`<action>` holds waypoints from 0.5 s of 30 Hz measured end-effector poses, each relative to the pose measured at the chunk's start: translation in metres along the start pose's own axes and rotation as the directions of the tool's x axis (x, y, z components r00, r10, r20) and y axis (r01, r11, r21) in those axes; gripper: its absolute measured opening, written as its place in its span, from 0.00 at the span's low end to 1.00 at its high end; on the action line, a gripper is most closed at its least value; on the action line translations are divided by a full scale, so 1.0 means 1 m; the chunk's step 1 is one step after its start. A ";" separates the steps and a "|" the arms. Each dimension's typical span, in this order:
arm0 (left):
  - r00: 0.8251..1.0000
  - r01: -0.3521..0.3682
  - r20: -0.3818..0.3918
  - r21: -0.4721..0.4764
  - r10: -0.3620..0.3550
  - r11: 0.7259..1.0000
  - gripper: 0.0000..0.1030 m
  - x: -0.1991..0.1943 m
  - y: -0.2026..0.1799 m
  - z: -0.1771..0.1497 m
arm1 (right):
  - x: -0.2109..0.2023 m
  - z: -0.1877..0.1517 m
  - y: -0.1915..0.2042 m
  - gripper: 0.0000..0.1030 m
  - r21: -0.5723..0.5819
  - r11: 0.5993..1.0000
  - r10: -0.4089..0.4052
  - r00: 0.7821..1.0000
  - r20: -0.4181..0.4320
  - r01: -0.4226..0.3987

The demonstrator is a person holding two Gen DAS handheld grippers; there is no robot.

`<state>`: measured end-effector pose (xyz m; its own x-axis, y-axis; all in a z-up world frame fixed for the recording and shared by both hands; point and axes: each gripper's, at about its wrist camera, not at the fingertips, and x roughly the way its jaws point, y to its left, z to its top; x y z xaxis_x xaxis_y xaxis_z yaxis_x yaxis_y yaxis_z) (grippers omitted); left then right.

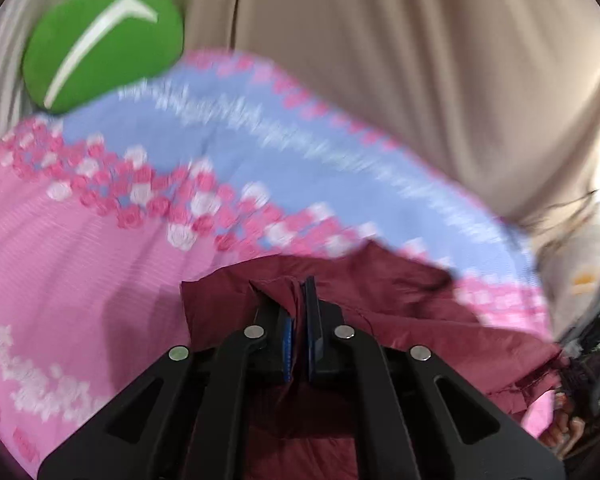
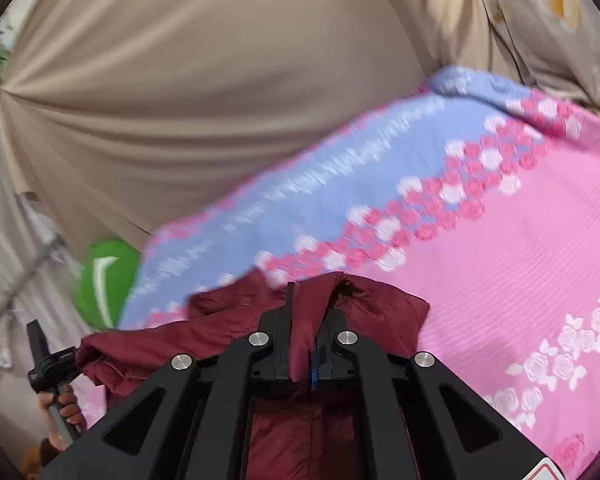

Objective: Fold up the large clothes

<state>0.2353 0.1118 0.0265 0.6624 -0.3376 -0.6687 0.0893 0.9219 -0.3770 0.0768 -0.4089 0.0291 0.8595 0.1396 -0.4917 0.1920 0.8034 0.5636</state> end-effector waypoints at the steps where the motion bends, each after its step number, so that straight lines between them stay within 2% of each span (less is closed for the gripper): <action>1: 0.999 -0.015 -0.031 -0.014 0.015 1.000 0.05 0.020 0.006 -0.002 | 0.019 -0.001 -0.007 0.05 0.022 1.000 -0.017 0.999 -0.027 0.017; 3: 0.996 -0.024 -0.092 -0.036 0.020 0.999 0.07 0.055 0.018 -0.007 | 0.040 -0.002 -0.019 0.09 0.053 0.998 -0.035 0.999 -0.027 0.037; 6: 0.995 0.009 -0.100 -0.080 -0.017 0.997 0.10 0.069 0.034 -0.012 | 0.037 -0.002 -0.031 0.22 0.123 0.992 0.006 0.999 0.034 -0.011; 8: 0.996 0.044 -0.070 -0.097 -0.051 0.994 0.17 0.058 0.039 -0.011 | 0.020 -0.001 -0.035 0.51 0.150 0.988 0.012 0.995 0.099 -0.027; 9: 0.998 0.047 -0.042 -0.092 -0.051 0.995 0.30 0.045 0.039 -0.010 | 0.008 -0.001 -0.033 0.57 0.155 0.988 -0.002 0.991 0.137 -0.019; 10: 0.999 0.052 0.002 -0.073 -0.052 0.996 0.53 0.028 0.037 -0.008 | -0.004 -0.001 -0.033 0.62 0.149 0.989 -0.004 0.985 0.170 -0.021; 11: 0.997 0.046 0.056 -0.046 -0.044 0.998 0.68 0.011 0.034 -0.008 | -0.018 -0.002 -0.033 0.63 0.132 0.991 -0.006 0.981 0.194 -0.020; 12: 0.993 0.022 0.119 -0.015 -0.020 1.000 0.90 -0.010 0.031 -0.009 | -0.028 -0.005 -0.031 0.63 0.114 0.993 -0.013 0.981 0.195 -0.010; 13: 0.984 -0.004 0.179 0.022 0.000 1.000 0.94 -0.031 0.027 -0.013 | -0.037 -0.009 -0.029 0.63 0.089 0.996 -0.024 0.983 0.183 0.008; 14: 0.981 -0.017 0.195 0.054 0.006 0.998 0.94 -0.043 0.024 -0.016 | -0.043 -0.014 -0.027 0.64 0.072 0.997 -0.036 0.985 0.169 0.024; 15: 0.985 -0.020 0.175 0.098 0.002 0.995 0.94 -0.053 0.022 -0.023 | -0.050 -0.024 -0.026 0.65 0.048 0.998 -0.055 0.988 0.141 0.049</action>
<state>0.1849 0.1459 0.0393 0.7825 -0.2973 -0.5471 0.1489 0.9425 -0.2991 0.0173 -0.4228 0.0228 0.9058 0.0121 -0.4236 0.2563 0.7803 0.5705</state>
